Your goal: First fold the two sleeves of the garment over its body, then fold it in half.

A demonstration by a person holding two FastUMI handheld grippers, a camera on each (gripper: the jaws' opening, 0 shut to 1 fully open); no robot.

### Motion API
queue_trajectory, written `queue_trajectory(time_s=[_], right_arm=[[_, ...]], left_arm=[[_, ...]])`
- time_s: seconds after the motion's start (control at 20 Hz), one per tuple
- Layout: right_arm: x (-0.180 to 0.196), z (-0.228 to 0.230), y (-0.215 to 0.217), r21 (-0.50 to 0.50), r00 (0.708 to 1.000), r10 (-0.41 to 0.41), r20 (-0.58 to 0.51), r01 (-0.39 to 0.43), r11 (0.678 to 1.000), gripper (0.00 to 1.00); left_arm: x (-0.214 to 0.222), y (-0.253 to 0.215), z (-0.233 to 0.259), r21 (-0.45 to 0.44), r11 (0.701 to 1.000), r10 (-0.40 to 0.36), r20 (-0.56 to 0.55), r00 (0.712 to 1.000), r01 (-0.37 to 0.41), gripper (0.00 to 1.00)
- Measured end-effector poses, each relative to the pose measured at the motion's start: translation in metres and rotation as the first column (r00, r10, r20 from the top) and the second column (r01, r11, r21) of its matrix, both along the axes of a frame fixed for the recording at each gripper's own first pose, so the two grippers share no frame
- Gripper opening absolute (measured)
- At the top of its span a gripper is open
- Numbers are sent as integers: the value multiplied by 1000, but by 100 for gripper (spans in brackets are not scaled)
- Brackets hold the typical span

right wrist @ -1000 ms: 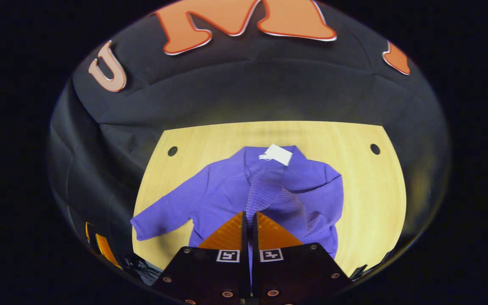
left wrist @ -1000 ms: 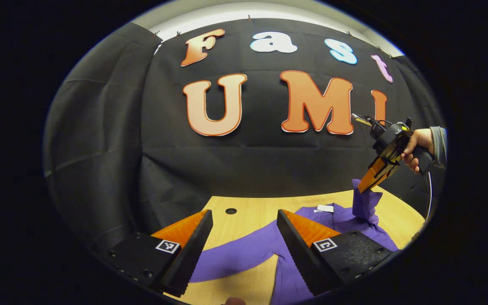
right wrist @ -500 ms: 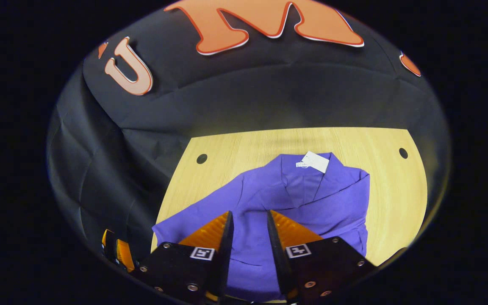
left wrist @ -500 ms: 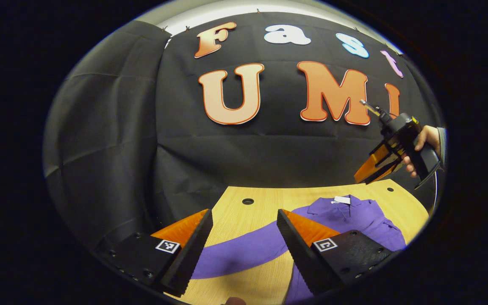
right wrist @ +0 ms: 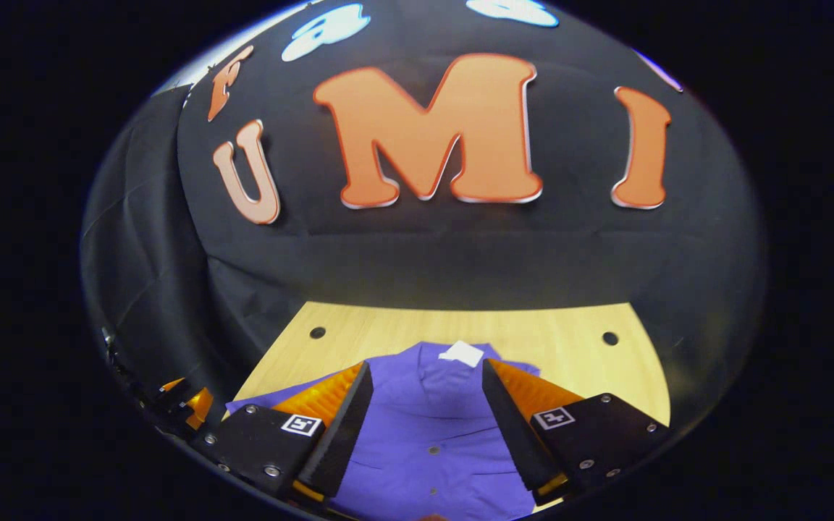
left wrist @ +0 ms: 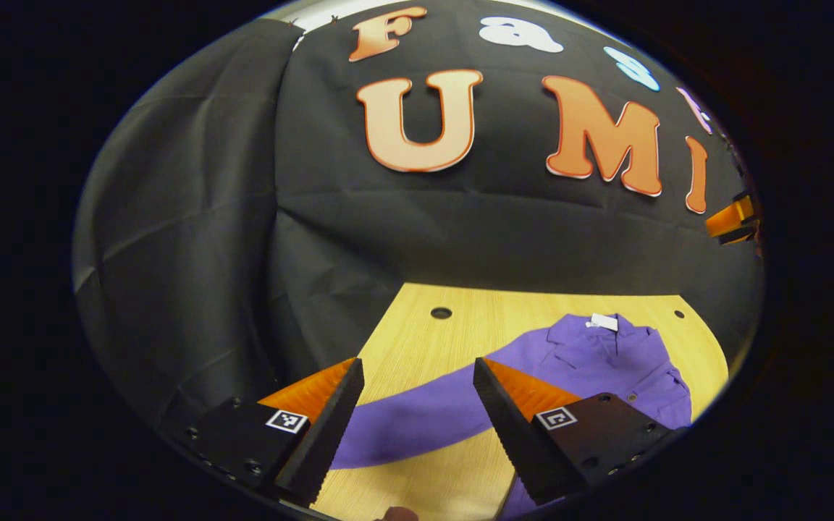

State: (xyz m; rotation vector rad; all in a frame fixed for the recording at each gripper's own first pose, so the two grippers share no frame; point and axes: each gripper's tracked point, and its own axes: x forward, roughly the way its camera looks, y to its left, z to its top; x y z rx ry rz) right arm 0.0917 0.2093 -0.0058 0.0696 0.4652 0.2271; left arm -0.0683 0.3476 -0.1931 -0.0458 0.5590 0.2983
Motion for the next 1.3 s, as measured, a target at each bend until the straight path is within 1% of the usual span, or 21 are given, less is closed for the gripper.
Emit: queue_trajectory(time_s=[0.1, 0.2, 0.25, 0.3, 0.45, 0.5, 0.55, 0.7, 0.75, 0.8, 0.85, 0.95, 1.0, 1.05, 1.2, 1.3], right_arm=[[-14, 21, -30, -10, 997, -62, 47, 63, 998, 95], [-30, 38, -60, -20, 988, -124, 95, 127, 992, 95], [-38, 47, -74, -23, 981, -153, 117, 157, 987, 100], [-46, 55, -84, -22, 974, -178, 136, 183, 983, 95], [-64, 77, -108, -13, 951, -237, 199, 244, 970, 94], [-68, 83, -111, -11, 944, -243, 223, 252, 968, 94], [-72, 88, -116, -7, 936, -253, 244, 263, 965, 94], [-74, 94, -114, 6, 928, -239, 285, 248, 969, 94], [-76, 95, -116, 2, 926, -242, 290, 253, 968, 94], [-78, 100, -115, -2, 924, -229, 306, 241, 971, 94], [-81, 104, -115, -5, 922, -223, 318, 237, 972, 94], [-87, 114, -117, 3, 917, -204, 342, 216, 976, 94], [-87, 116, -118, 12, 916, -203, 346, 212, 977, 94], [-87, 116, -119, 17, 917, -202, 345, 209, 978, 94], [-89, 113, -123, 1, 918, -191, 348, 204, 979, 94], [-92, 109, -127, -13, 923, -182, 339, 198, 980, 94]], left_arm=[[2, 8, -17, -35, 999, -1, -55, 999, -1, 99], [4, 15, -31, -49, 999, -17, -100, 995, 12, 99], [4, 19, -37, -55, 998, -26, -125, 992, 19, 99], [5, 23, -45, -66, 998, -32, -151, 988, 22, 99], [3, 35, -70, -110, 994, -31, -238, 971, 5, 99], [1, 40, -78, -117, 993, -25, -272, 962, -7, 99], [-5, 48, -86, -122, 992, -19, -307, 951, -20, 99], [-15, 62, -108, -138, 989, -2, -407, 913, -60, 99], [-20, 65, -116, -141, 986, 15, -452, 892, -88, 99], [-22, 67, -126, -149, 982, 29, -478, 878, -114, 99], [-28, 68, -137, -154, 977, 44, -520, 853, -144, 99], [-38, 68, -158, -167, 967, 65, -569, 820, -192, 99], [-38, 67, -166, -183, 962, 60, -586, 808, -203, 99], [-42, 68, -170, -192, 955, 62, -612, 788, -225, 99], [-40, 70, -187, -213, 943, 58, -654, 754, -257, 100], [-41, 73, -203, -215, 935, 61, -686, 725, -283, 99]])
